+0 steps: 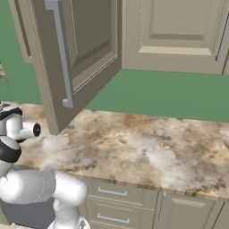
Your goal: Locate and retrieve the soap dispenser and soap dispenser from the cabinet. Place them next to the sink.
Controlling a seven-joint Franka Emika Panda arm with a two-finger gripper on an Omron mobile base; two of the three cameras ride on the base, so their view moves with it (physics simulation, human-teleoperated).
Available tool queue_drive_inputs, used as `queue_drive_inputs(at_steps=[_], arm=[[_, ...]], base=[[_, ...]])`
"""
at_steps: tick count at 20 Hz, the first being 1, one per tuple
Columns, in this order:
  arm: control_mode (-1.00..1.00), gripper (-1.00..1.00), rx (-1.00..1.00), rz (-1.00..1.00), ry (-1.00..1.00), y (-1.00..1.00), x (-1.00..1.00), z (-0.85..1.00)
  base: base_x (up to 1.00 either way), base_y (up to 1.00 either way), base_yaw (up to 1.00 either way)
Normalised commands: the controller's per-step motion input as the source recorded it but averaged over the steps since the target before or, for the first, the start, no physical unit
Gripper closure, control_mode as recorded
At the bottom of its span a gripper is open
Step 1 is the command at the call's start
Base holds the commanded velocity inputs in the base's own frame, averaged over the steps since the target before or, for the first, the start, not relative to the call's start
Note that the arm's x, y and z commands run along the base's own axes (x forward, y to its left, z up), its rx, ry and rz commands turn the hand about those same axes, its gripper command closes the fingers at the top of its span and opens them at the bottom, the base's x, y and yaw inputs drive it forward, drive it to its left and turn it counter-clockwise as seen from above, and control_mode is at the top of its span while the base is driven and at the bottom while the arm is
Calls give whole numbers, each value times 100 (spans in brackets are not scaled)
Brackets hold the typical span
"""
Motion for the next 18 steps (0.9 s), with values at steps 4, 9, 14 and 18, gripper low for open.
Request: queue_drive_inputs(at_steps=[4,9,14,18], arm=[[-100,100,1,0,-5,14,29,-30],[-100,100,0,0,0,31,20,-21],[-100,100,-1,0,0,39,27,-8],[-100,100,-2,0,-5,28,30,-3]], base=[[0,0,0],[0,0,0],[0,0,0],[0,0,0]])
